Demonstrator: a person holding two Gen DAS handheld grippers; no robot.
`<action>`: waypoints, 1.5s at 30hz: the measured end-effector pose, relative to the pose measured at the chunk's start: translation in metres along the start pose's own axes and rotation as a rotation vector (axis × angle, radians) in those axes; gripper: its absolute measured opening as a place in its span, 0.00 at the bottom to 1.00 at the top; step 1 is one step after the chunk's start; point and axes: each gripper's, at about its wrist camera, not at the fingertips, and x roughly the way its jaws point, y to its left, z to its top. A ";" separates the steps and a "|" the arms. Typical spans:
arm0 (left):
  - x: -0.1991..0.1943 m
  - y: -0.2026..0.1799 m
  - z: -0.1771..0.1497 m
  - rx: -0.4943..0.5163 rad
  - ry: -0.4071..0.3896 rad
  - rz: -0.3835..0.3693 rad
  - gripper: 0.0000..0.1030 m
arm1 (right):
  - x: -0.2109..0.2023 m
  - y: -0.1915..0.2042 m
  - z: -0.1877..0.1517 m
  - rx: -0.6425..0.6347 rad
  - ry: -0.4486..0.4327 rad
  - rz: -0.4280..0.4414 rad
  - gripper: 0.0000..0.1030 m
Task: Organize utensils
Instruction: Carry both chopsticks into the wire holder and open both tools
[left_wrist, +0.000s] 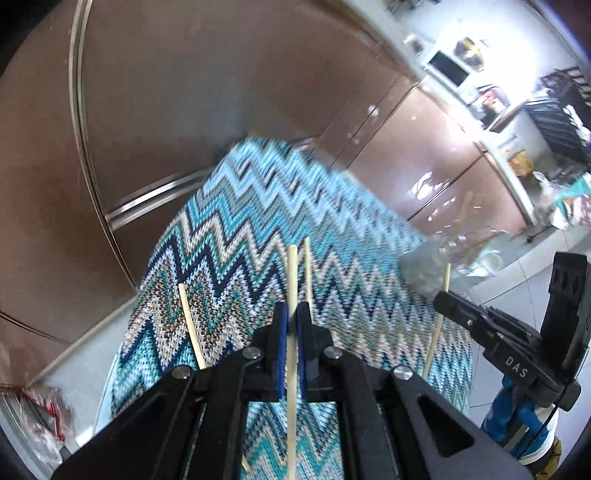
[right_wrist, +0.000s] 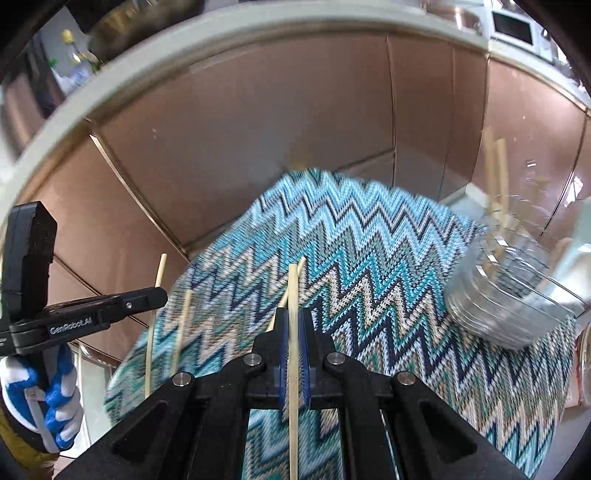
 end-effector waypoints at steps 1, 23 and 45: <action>-0.010 -0.005 -0.003 0.010 -0.024 -0.012 0.04 | -0.011 0.003 -0.004 -0.003 -0.019 -0.003 0.06; -0.093 -0.131 -0.031 0.178 -0.339 -0.178 0.04 | -0.188 -0.038 -0.050 0.085 -0.563 -0.089 0.06; 0.052 -0.286 0.103 0.250 -0.715 -0.281 0.04 | -0.139 -0.141 0.037 0.057 -0.887 -0.198 0.06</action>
